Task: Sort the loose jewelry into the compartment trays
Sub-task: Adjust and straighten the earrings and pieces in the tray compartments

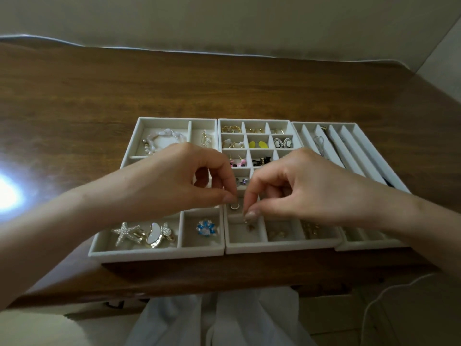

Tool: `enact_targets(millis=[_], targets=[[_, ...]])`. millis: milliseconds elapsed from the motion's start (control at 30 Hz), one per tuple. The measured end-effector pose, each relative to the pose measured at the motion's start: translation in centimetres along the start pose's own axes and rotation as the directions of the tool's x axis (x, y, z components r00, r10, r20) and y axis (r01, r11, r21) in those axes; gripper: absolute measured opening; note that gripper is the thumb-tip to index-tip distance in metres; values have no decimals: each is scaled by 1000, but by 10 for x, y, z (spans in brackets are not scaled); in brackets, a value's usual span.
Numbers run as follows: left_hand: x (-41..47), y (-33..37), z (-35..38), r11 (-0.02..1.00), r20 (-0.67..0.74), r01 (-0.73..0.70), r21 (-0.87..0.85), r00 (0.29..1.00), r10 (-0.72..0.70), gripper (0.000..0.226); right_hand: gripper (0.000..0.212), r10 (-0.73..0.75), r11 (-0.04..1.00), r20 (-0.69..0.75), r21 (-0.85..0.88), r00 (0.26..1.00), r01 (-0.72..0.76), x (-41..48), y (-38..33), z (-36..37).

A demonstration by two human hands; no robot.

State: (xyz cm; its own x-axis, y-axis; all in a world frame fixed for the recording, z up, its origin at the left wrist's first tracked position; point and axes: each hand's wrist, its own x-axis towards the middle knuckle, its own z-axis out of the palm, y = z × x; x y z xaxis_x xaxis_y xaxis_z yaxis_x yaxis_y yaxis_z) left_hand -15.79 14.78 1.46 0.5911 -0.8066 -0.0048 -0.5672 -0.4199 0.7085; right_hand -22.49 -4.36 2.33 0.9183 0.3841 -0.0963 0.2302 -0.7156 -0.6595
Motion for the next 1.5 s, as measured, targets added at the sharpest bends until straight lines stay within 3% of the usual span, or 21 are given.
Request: enact_targets(millis=[100,233,400,500,600,967,1133,1500], targets=[[0,0,2,1000,19,-12,21,1000,12,8,3,83,985,77,147,994,-93,1,2,0],[0,-1,3,999,-8,-24,42,1000,25,7,2,115,981,145,141,983,-136,1,-5,7],[-1,-2,3,997,-12,-26,69,1000,27,3,4,91,990,97,-113,991,-80,3,-13,15],[-1,-2,3,997,-13,-30,72,999,31,4,7,22,945,10,-326,1000,-18,0,-16,19],[-1,-1,3,997,-9,-25,76,1000,26,5,6,-67,904,-46,-426,997,41,-2,-16,25],[4,-4,2,999,-27,-13,33,1000,14,12,6,-6,952,-27,-307,1000,-3,-8,-15,10],[7,-5,3,999,-52,-11,41,999,13,10,15,-4,922,9,-387,1000,7,-9,-17,20],[7,-9,2,999,-56,-20,44,998,22,16,8,-89,901,-12,-428,996,76,-6,-16,28]])
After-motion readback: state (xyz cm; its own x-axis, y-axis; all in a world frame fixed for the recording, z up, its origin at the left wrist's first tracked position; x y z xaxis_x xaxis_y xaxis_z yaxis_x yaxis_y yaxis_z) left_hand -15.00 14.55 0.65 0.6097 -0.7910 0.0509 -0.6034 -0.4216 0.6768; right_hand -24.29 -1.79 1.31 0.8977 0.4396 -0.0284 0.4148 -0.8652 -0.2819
